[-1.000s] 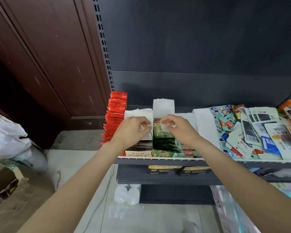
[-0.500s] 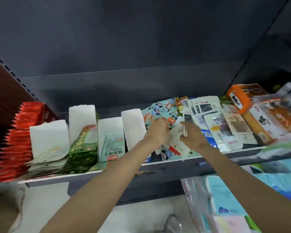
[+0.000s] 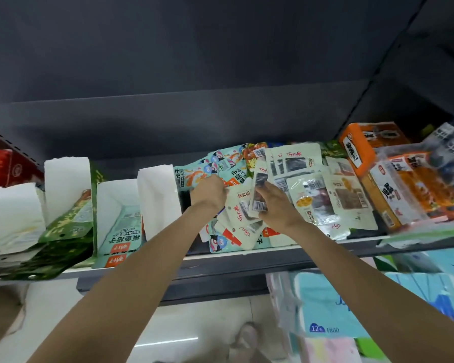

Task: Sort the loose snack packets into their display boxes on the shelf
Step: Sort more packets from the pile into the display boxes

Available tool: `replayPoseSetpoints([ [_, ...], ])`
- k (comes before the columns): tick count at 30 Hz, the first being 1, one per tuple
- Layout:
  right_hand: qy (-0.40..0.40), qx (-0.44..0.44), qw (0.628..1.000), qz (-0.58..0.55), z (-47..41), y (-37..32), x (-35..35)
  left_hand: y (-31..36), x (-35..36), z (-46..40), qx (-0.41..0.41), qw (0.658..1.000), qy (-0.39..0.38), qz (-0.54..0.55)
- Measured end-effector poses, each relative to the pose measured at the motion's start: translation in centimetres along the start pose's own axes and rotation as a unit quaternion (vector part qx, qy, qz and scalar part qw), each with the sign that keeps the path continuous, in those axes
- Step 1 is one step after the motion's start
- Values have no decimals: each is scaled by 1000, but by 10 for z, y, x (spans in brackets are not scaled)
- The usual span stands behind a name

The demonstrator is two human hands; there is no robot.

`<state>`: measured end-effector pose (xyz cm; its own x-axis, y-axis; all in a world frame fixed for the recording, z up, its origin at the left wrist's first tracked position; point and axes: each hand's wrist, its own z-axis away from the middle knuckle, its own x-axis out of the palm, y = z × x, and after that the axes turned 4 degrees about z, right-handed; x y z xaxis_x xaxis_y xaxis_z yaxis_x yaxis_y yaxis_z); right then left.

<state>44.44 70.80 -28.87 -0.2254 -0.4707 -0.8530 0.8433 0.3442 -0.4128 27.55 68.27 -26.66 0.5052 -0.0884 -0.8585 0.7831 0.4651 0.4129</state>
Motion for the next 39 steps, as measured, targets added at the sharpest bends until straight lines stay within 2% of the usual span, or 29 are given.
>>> replayPoseSetpoints([
  [2,9,-23,1000,-13,1,-6,-3,6,-18,9,43,997,50,35],
  [5,31,-86,996,-8,5,-30,-8,5,-45,18,44,969,78,230],
  [7,92,-112,989,7,7,-52,-11,-3,-67,26,28,927,68,367],
  [9,175,-133,975,-6,11,-79,-15,-14,-90,38,26,870,54,490],
  [10,210,-131,969,-20,13,-93,-18,-22,-101,45,35,846,54,528],
  [11,237,-123,963,-35,15,-108,-22,-31,-112,52,54,838,69,539],
  [13,277,-99,953,-70,20,-139,-25,-58,-132,67,96,836,128,525],
  [16,311,-122,927,-170,28,-193,-21,-115,-150,76,135,840,215,479],
  [20,231,-169,919,-271,36,-264,-4,-184,-176,95,191,862,215,418],
  [25,164,-184,925,-289,41,-348,48,-280,-202,121,168,866,257,395],
  [31,128,-171,946,-243,36,-404,94,-353,-217,138,116,884,275,361],
  [34,98,-150,971,-160,32,-412,104,-366,-221,145,138,879,308,335],
  [37,77,-154,981,-94,33,-415,105,-377,-218,147,158,910,282,260],
  [39,95,-170,978,-76,35,-417,104,-385,-215,148,154,920,294,207],
])
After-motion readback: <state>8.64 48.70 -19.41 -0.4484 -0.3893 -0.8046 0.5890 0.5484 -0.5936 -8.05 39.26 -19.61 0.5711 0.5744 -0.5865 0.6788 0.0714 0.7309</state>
